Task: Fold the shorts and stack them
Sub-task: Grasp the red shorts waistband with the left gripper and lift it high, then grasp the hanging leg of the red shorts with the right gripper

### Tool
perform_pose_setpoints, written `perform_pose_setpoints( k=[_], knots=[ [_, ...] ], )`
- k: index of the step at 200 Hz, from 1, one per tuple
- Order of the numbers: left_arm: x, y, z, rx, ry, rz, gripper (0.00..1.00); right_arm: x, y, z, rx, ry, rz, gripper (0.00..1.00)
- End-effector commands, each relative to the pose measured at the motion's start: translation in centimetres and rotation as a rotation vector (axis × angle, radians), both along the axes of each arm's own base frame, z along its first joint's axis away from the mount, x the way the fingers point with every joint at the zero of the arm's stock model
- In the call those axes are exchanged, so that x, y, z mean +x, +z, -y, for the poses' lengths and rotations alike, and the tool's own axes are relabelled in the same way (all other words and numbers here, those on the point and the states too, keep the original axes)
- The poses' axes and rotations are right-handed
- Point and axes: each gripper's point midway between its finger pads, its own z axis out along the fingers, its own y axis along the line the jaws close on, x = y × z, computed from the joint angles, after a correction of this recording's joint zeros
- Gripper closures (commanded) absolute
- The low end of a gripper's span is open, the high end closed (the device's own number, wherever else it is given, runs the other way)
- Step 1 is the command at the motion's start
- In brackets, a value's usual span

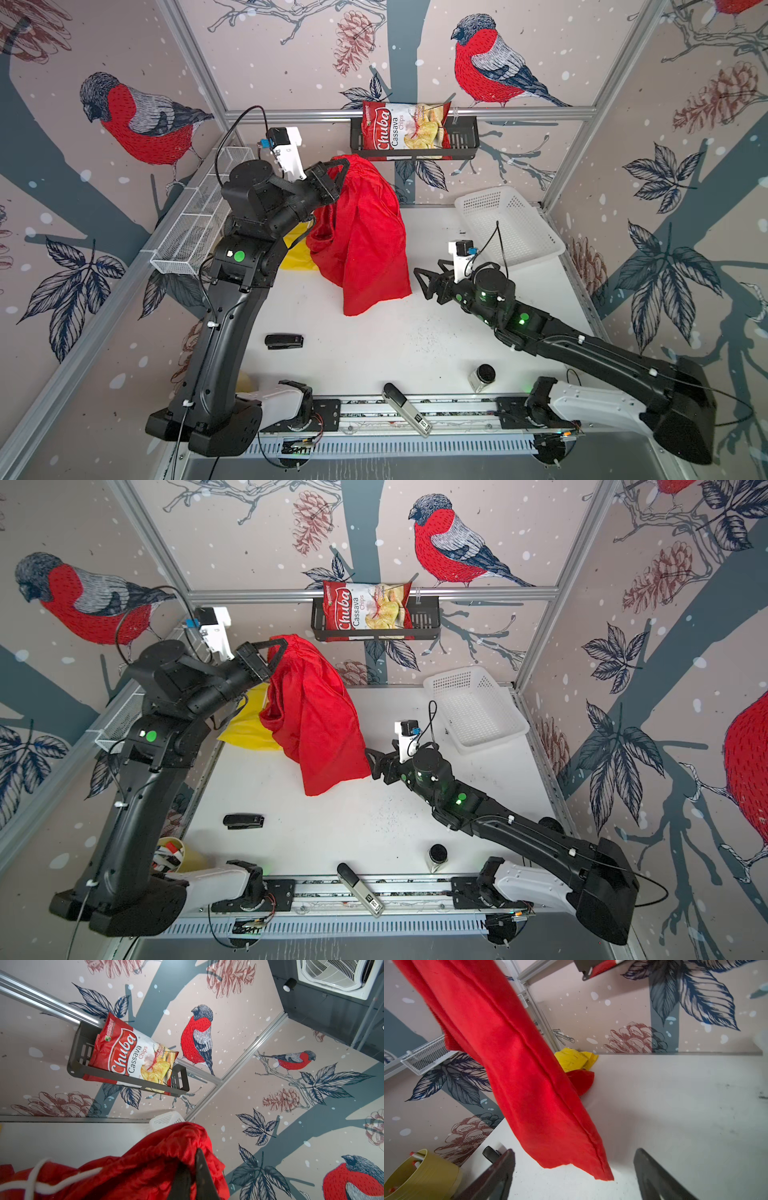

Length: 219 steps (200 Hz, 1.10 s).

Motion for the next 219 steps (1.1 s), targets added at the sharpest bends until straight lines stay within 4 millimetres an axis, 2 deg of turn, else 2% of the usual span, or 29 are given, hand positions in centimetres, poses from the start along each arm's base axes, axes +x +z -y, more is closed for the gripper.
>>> perform_pose_setpoints(
  k=[1,4,41,65,100,120,151,192,219],
  knots=[
    [-1.3,1.8,0.5,-0.001,-0.052,0.050,1.00,0.2,2.2,-1.2,-0.036,0.044,0.141,0.03],
    [-1.4,1.9,0.5,0.000,-0.054,0.051,1.00,0.3,2.2,-1.3,-0.046,0.043,0.150,0.00],
    [-2.9,4.2,0.3,0.036,-0.062,0.093,1.00,1.0,0.6,-1.2,-0.160,0.053,0.197,0.01],
    [-3.4,5.2,0.2,0.047,-0.066,0.118,1.00,0.9,1.0,-0.5,-0.158,0.091,0.203,0.01],
    [-3.4,5.8,0.4,0.090,-0.079,0.127,1.00,-0.4,2.9,2.0,-0.056,0.189,0.197,0.01],
    [-3.5,6.0,0.9,0.097,-0.110,0.131,1.00,-1.3,3.6,3.9,-0.035,0.186,0.211,0.01],
    [-4.3,6.5,1.9,0.071,-0.196,0.142,1.00,-2.3,2.5,5.7,-0.041,0.196,0.205,0.01],
    [-6.2,7.6,3.0,0.038,-0.323,0.155,1.00,-2.6,1.0,5.3,-0.042,0.276,0.172,0.01],
    [-7.0,8.0,2.9,0.022,-0.361,0.159,1.00,-1.7,0.5,4.6,-0.054,0.302,0.188,0.01]
  ],
)
